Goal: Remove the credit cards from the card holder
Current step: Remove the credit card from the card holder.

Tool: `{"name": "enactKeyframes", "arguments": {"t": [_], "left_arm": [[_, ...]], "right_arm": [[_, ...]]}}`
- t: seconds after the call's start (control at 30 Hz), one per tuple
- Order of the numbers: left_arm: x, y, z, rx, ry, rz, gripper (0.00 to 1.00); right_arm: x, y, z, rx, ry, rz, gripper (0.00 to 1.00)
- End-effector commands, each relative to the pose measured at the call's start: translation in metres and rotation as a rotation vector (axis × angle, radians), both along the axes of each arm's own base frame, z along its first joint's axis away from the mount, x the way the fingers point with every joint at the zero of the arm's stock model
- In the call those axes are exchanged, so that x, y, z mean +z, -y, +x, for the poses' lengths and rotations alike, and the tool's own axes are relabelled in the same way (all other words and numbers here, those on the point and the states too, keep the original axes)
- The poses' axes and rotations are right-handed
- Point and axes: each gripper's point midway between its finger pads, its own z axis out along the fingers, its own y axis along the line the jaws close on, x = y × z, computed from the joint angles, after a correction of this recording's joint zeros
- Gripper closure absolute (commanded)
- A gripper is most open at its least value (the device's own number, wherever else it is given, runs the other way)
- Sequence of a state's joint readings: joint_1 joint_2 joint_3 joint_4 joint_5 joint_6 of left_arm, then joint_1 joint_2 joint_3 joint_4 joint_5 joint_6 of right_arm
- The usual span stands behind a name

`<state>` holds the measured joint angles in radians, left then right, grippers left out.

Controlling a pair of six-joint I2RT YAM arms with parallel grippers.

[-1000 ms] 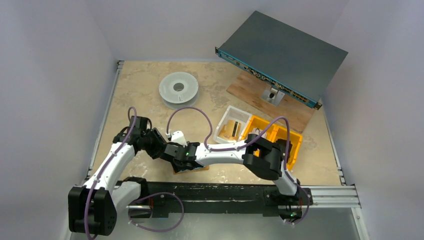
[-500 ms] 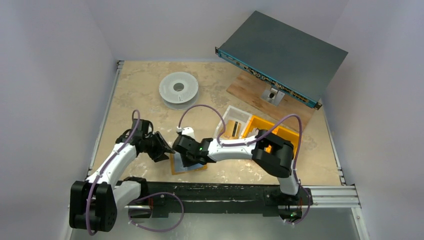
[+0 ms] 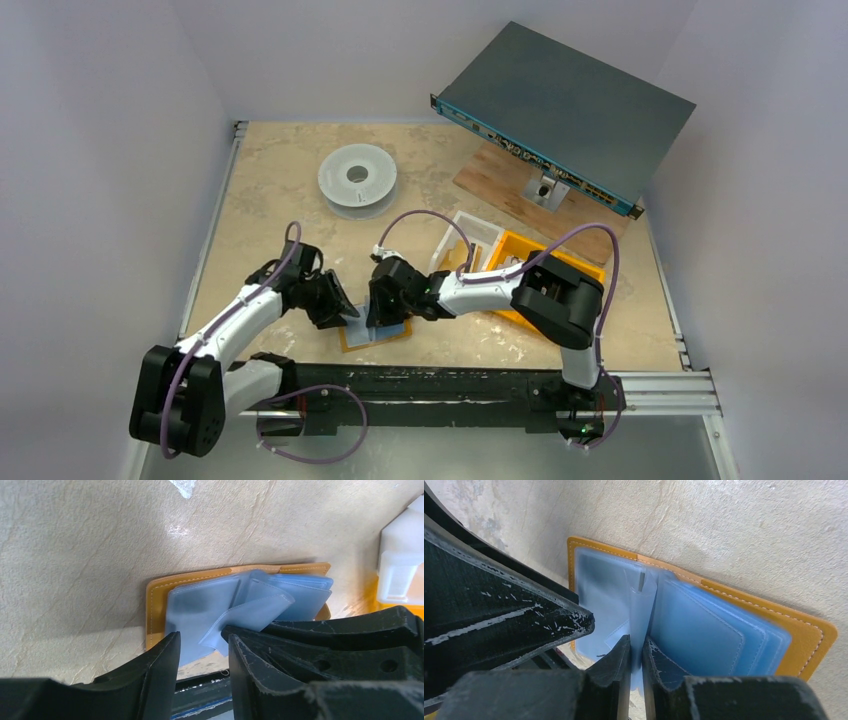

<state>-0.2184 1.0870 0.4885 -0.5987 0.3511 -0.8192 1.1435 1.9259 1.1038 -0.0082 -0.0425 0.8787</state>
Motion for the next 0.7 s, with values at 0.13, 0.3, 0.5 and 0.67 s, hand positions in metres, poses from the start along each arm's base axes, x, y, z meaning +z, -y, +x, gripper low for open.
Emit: {"name": "enactKeyframes", "arguments": {"t": [0.13,0.3,0.5,0.67], "left_arm": [[-0.012,-0.007,-0.004,-0.009,0.000,0.125,0.61],[-0.022,-0.007,-0.011,-0.013,-0.023,0.145,0.60],[-0.031,0.007,-0.013,-0.028,-0.050,0.111,0.60],[-0.032,0.017,-0.009,-0.027,-0.052,0.081,0.61]], "right_arm": [[-0.044,0.029,-0.018,0.015,-0.112,-0.065,0.88],[-0.045,0.028,-0.019,0.019,-0.125,-0.052,0.88],[-0.047,0.028,-0.020,0.027,-0.131,-0.049,0.89],[-0.046,0.028,-0.020,0.026,-0.130,-0.042,0.87]]}}
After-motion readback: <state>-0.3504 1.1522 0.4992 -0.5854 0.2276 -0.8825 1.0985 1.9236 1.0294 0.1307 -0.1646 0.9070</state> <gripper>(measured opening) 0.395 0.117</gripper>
